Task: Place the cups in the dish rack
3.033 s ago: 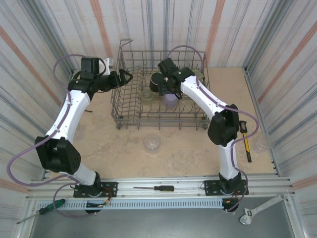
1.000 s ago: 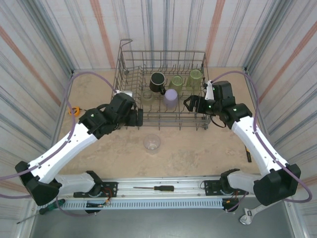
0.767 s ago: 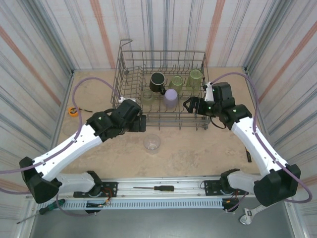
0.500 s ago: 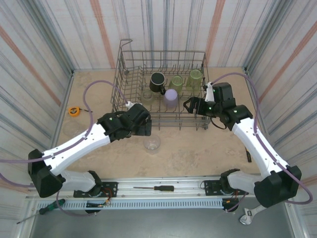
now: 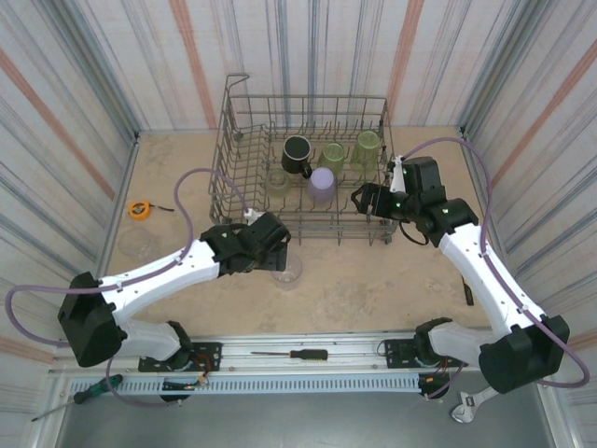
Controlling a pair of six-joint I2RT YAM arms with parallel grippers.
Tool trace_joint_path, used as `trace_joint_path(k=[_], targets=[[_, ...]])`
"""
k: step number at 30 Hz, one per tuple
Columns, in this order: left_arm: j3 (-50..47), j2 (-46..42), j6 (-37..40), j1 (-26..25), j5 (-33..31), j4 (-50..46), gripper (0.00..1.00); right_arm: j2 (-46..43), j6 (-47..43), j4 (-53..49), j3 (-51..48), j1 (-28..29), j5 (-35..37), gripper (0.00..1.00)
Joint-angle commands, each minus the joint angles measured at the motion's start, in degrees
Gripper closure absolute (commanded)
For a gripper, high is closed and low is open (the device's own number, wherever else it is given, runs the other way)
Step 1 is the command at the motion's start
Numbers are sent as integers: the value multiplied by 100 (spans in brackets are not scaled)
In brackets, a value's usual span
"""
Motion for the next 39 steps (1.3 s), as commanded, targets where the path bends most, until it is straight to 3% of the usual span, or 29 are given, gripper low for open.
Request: trace_joint_path(k=[1,19,33,39], targets=[[-62,143,-131,-42,4,167,11,35,41,-151,274,-34,190,1],[-184,741,-418,-140,79,220,22,347,109,-248,624,-73,85,1],[-210,1139,-736,-423,72,198,50,214,152,-221,430,-77,41,1],[-201,1089,-758,-427,-21,145,71,144,185,-265,441,-70,24,1]])
